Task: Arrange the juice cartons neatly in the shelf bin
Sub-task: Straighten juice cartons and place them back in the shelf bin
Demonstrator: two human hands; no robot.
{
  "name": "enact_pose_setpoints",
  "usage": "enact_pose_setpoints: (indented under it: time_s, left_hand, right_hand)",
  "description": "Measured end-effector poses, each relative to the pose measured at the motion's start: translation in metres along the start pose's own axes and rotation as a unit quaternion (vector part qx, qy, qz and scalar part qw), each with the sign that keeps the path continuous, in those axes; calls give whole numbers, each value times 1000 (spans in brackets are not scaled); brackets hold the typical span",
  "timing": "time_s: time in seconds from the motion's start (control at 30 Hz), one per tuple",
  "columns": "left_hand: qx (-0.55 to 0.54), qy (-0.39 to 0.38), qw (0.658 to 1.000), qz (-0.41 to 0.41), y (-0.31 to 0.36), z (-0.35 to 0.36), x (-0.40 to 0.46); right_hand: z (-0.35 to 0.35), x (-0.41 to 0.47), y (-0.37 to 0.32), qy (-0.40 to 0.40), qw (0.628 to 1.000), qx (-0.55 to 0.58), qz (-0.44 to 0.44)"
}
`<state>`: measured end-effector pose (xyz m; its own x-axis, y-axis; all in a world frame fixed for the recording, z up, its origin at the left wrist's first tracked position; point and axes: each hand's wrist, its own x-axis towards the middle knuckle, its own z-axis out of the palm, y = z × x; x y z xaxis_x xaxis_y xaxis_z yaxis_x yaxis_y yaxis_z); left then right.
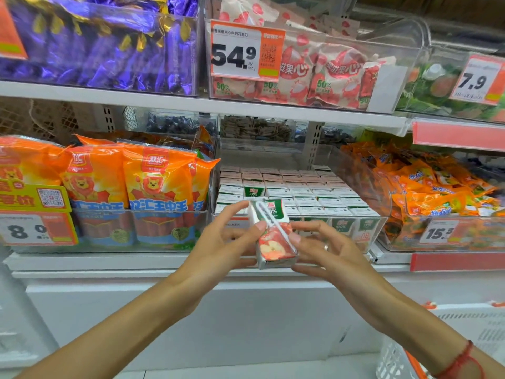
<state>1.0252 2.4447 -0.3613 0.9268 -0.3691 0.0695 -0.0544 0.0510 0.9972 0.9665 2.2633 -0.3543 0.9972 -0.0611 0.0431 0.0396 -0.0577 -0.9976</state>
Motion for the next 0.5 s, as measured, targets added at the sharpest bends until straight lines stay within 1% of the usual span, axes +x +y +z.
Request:
enact_pose_setpoints:
  time_s: [0.1, 0.2, 0.27, 0.33, 0.37, 0.43, 0.5]
  left_hand:
    - [-3, -10, 998, 67, -2, 2, 0]
    - [-5, 15, 998, 64, 0, 3, 1]
    - [-11, 35, 998, 58, -1, 6, 2]
    - [-1, 45, 997, 57, -4, 11, 1]
    - [19, 38, 998, 54, -5, 14, -1]
    - [46, 11, 998, 48, -7, 20, -3]
    - [40, -12, 999, 29, -6, 24, -4]
  right_hand:
    - [3, 1, 1, 2, 1000, 21, -7]
    - [8, 1, 5, 0, 999, 34, -25]
    - [11, 1, 7, 25, 998, 11, -48]
    - [14, 4, 9, 83, 991, -49, -95]
    - [15, 5, 10, 121, 980, -89, -128]
    - [15, 6, 13, 186, 940, -192, -211]
    - [16, 5, 15, 201, 891, -289, -288]
